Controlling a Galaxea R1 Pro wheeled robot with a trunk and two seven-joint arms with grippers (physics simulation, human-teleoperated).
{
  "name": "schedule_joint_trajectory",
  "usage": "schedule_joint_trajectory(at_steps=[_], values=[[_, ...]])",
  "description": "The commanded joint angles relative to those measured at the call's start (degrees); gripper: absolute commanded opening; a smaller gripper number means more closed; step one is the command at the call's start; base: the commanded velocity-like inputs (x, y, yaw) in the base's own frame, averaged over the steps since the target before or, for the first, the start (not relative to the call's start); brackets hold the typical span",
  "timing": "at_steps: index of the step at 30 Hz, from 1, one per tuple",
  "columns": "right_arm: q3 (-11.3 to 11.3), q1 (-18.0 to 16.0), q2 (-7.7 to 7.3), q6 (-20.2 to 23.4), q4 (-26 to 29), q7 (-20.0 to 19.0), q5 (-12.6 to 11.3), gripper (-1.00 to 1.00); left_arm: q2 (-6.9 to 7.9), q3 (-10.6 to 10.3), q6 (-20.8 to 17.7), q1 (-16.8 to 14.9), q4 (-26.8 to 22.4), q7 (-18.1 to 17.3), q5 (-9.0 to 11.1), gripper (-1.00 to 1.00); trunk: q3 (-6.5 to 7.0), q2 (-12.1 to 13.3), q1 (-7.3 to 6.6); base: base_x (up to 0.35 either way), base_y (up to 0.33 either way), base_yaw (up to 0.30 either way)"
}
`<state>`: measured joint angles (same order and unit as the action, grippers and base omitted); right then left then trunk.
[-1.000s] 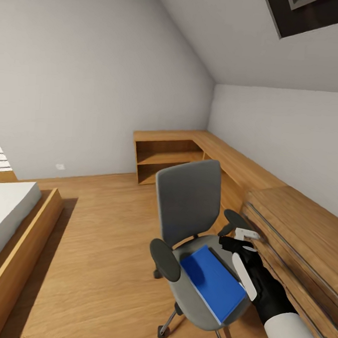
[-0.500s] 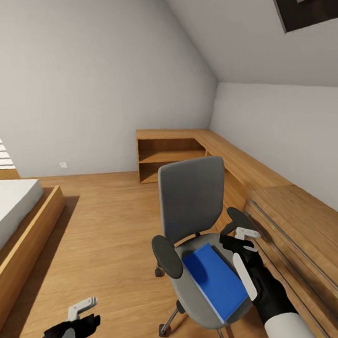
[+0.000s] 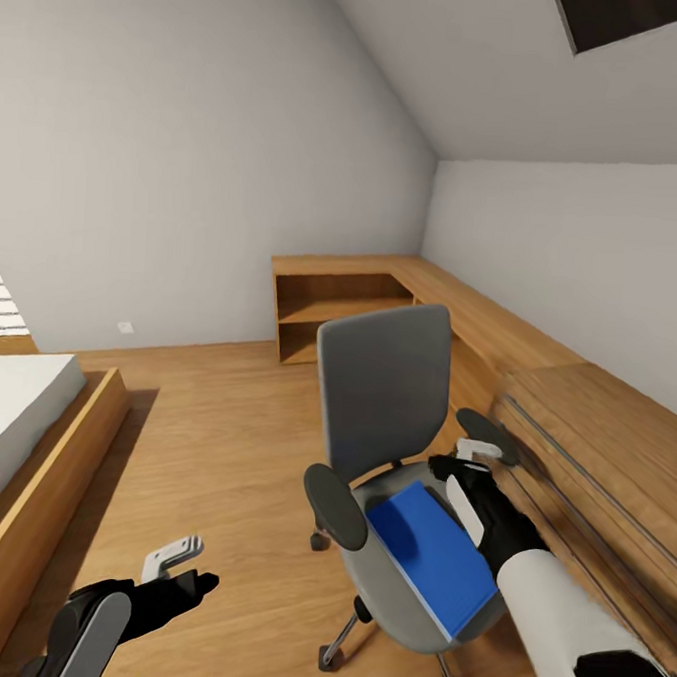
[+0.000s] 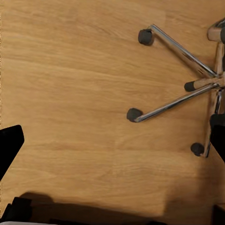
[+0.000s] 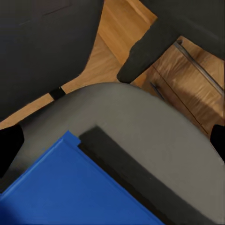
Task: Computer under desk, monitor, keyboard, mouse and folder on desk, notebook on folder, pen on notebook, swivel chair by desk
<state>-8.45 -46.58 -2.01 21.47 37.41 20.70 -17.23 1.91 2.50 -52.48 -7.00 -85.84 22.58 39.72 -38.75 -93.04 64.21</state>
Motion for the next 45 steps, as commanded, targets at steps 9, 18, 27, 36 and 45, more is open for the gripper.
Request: schedule_joint_trajectory(at_steps=[9, 18, 27, 36, 45], values=[[-0.28, -9.11, 1.3, -8.5, -16.59, -4.46, 2.32, 1.0, -0.09, -0.03, -0.09, -0.03, 0.04, 0.53, 0.52, 1.0, -1.68, -3.66, 1.98, 0.0, 0.0, 0.0], [-0.26, -9.32, 1.17, -9.0, -18.32, -9.53, 2.45, 1.0, -0.15, -0.12, -0.09, -0.01, 0.06, 0.46, 0.62, 1.0, -3.3, -7.27, 3.96, 0.0, 0.0, 0.0], [-0.25, -9.21, 0.84, -9.08, -18.4, -11.84, 2.54, 1.0, -0.15, -0.13, -0.11, 0.02, 0.06, 0.44, 0.65, 1.0, -4.2, -9.27, 5.05, 0.0, 0.0, 0.129], [-0.27, -9.15, -1.59, -9.16, -18.36, -16.49, 2.67, 1.0, -0.15, -0.13, -0.08, 0.03, 0.06, 0.44, 0.67, 1.0, -5.81, -12.88, 7.03, 0.0, 0.0, 0.04], [-0.26, -9.15, -2.52, -9.17, -18.4, -16.74, 2.73, 1.0, -0.15, -0.13, -0.08, 0.02, 0.06, 0.44, 0.5, 1.0, -7.43, -16.49, 9.01, 0.0, 0.0, 0.001]])
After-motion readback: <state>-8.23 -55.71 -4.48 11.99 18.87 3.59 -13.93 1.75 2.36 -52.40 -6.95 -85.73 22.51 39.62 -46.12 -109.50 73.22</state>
